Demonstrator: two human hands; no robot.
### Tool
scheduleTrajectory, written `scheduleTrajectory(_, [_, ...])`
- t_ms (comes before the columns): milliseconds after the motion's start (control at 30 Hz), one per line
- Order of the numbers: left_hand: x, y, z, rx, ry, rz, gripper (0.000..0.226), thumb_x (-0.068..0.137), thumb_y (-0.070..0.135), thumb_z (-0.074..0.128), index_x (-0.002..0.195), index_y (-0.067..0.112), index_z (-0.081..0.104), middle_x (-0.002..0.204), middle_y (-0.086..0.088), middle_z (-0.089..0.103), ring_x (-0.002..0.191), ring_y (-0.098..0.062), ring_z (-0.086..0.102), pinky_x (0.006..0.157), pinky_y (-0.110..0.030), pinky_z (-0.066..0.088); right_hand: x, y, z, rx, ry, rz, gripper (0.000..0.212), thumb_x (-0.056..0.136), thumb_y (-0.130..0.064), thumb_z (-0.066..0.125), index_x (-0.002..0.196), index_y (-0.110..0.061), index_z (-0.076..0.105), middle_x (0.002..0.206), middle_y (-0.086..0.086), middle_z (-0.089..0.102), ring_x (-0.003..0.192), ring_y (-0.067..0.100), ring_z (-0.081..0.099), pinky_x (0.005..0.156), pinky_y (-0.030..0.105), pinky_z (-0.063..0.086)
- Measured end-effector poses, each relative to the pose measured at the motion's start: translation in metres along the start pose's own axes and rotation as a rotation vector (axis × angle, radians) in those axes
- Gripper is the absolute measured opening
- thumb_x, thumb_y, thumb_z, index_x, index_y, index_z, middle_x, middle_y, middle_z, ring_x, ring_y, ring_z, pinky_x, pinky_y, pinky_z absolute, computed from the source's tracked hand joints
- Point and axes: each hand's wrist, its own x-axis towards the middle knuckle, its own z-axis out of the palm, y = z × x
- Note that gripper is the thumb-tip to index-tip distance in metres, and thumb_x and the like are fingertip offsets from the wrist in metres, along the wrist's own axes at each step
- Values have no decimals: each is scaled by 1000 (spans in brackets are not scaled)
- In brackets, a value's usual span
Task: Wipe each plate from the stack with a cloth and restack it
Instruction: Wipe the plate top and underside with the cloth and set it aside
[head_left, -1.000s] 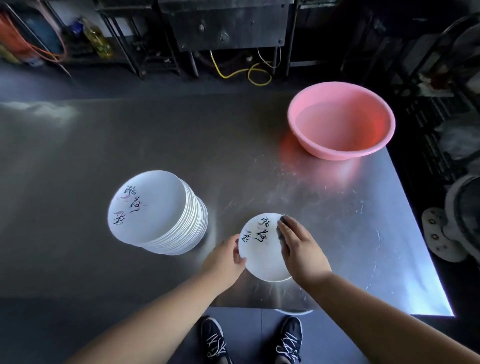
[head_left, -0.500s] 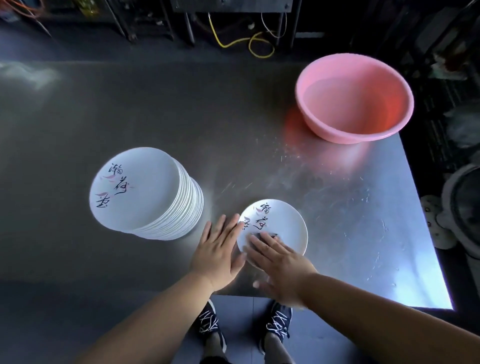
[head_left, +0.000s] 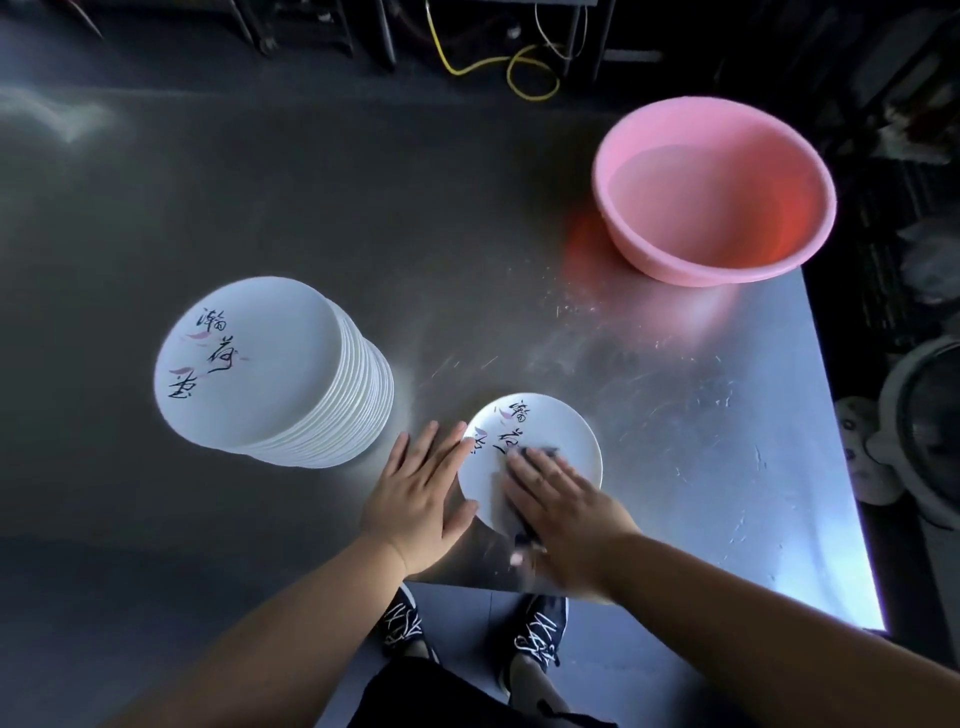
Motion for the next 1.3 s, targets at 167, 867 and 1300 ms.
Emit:
scheduleTrajectory(167, [0, -1, 0, 7, -3, 7, 74, 100, 55, 47, 164, 22, 30, 173, 5, 19, 160, -28, 18, 126, -58, 21, 15, 4, -21, 94, -90, 190, 109, 89, -82, 1, 166, -6, 3, 173, 13, -13, 160, 33, -14, 130, 48, 2])
scheduleTrajectory(867, [1, 0, 0, -14, 44, 21, 74, 96, 49, 53, 161, 18, 34, 171, 3, 26, 160, -30, 18, 125, -60, 22, -27, 53, 9, -50, 159, -25, 89, 100, -72, 37, 147, 2, 55, 165, 17, 37, 155, 38, 30, 123, 54, 25])
scheduleTrajectory(1300, [1, 1, 1, -39, 95, 10, 74, 91, 49, 58, 156, 16, 42, 169, 2, 32, 159, -29, 23, 126, -57, 22, -6, 74, -5, -61, 161, -30, 88, 99, -70, 37, 157, -4, 39, 172, 8, 27, 162, 30, 10, 125, 45, 18])
